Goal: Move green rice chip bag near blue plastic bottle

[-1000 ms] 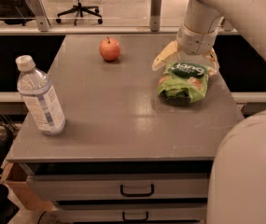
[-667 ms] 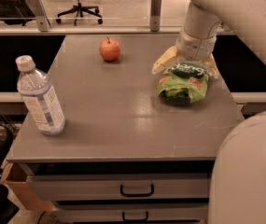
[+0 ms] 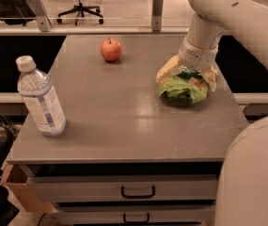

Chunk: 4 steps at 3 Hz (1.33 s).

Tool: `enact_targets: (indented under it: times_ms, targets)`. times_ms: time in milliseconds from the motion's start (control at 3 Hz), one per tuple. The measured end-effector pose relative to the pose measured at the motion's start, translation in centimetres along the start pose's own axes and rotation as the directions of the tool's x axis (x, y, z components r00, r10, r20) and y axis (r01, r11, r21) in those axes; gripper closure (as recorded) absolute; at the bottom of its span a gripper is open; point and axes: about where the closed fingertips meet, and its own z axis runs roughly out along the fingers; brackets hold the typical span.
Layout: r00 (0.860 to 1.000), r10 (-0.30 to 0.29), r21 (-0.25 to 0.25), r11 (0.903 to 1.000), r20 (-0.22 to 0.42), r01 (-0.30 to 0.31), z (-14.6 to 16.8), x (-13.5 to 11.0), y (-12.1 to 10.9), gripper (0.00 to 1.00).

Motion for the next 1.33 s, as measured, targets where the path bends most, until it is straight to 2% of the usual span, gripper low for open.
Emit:
enact_targets:
  times_ms: [667, 1000, 1333]
  targets:
    - [1.000, 0.000, -0.002, 1.0000, 0.004, 0.000, 0.33, -0.22, 0.10, 0.65]
    - [1.000, -0.001, -0.002, 1.0000, 0.005, 0.001, -0.08, -0.27, 0.16, 0.96]
    - [1.000, -0.001, -0.003, 1.0000, 0.006, 0.001, 0.05, -0.35, 0.20, 1.00]
